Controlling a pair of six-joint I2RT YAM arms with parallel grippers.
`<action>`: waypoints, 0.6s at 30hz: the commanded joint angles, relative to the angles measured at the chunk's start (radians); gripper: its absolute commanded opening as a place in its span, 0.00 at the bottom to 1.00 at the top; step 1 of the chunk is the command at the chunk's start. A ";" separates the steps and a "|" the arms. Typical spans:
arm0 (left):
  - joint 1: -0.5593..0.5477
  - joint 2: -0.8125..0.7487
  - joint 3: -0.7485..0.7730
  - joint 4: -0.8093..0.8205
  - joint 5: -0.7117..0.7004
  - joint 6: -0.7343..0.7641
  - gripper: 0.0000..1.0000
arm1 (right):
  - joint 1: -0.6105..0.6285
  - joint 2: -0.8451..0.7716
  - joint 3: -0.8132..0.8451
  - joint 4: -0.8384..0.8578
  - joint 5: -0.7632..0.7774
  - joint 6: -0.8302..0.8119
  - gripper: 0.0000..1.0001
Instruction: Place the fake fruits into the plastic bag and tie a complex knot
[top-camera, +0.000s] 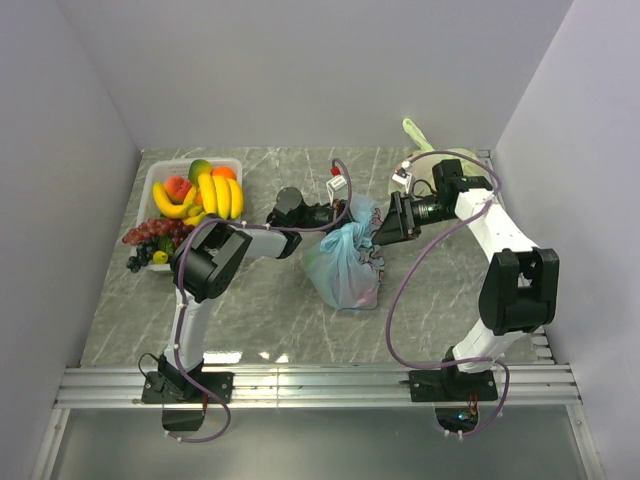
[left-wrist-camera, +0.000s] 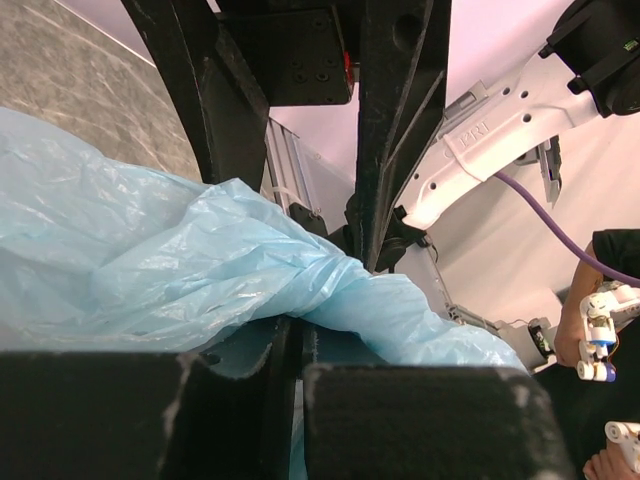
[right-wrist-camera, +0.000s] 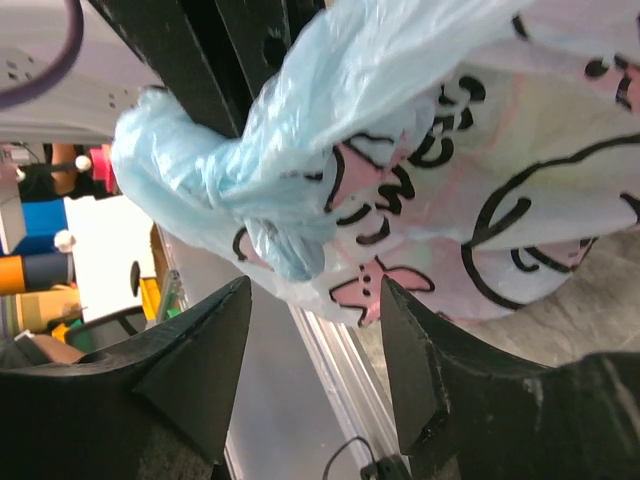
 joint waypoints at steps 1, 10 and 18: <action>-0.005 -0.020 -0.001 0.026 0.007 0.033 0.10 | 0.010 -0.013 -0.007 0.101 -0.042 0.090 0.61; -0.005 -0.038 -0.009 -0.045 0.006 0.088 0.25 | 0.032 0.048 0.039 0.027 -0.048 0.012 0.58; -0.003 -0.038 -0.008 -0.034 0.004 0.080 0.32 | 0.037 0.054 0.034 -0.024 -0.041 -0.043 0.58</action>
